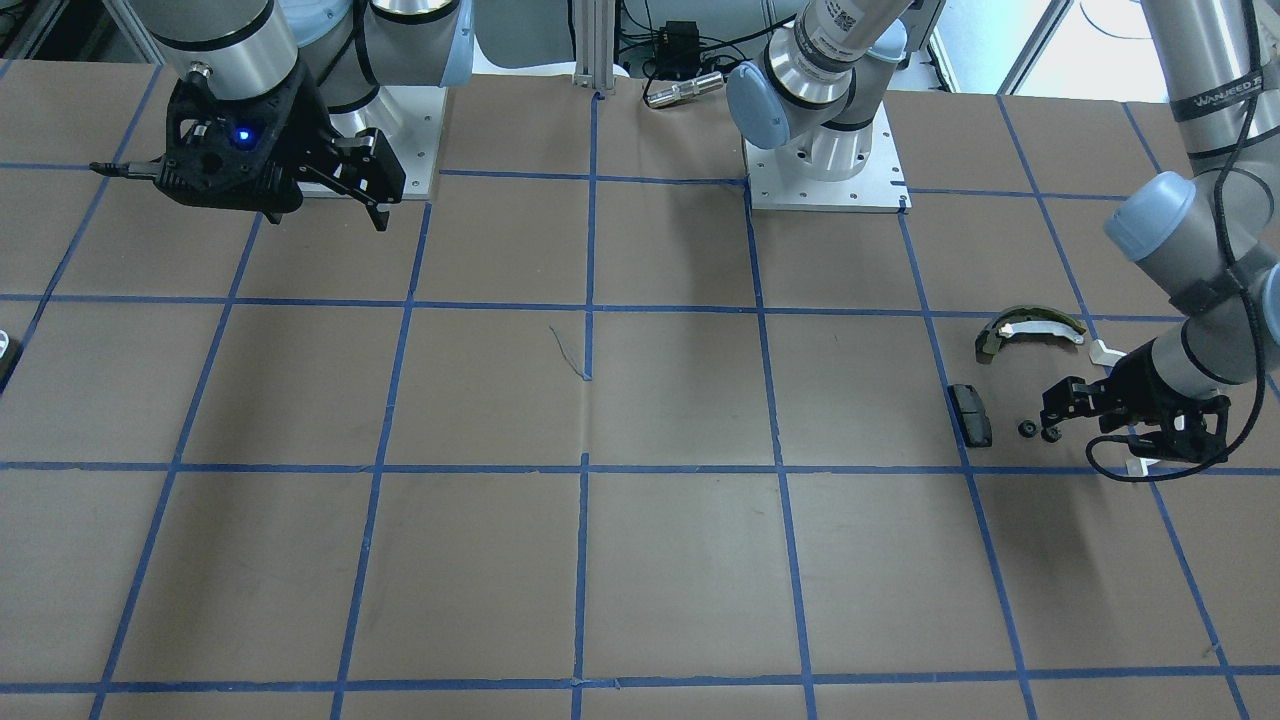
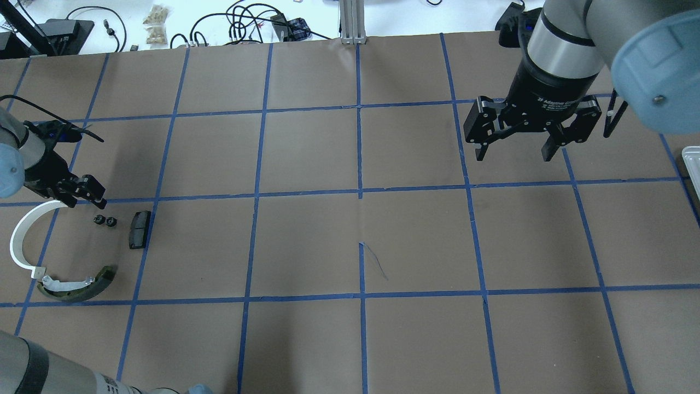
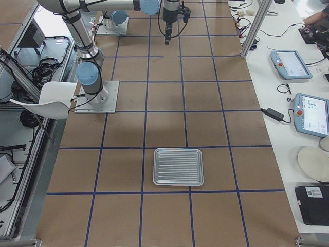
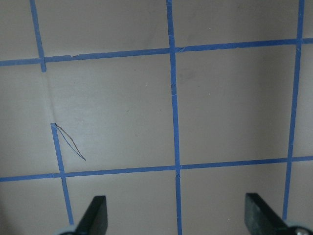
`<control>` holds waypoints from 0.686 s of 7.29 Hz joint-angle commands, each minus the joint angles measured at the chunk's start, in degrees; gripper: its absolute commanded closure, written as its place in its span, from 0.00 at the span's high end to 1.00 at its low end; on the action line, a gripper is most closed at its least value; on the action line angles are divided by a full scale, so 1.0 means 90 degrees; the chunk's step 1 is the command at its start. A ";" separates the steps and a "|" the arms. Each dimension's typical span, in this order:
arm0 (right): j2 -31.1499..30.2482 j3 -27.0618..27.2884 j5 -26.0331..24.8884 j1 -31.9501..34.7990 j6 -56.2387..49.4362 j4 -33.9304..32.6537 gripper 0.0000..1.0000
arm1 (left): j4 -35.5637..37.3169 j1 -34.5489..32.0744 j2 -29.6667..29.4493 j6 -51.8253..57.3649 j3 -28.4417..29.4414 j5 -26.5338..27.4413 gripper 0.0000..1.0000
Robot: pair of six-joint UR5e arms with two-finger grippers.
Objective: Place bearing gear from tray to pile
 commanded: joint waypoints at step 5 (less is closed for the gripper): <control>0.0003 0.0011 -0.0057 -0.0021 0.0090 -0.0076 1.00 | -0.2592 -0.2877 0.2015 -0.3502 0.1004 -0.0081 1.00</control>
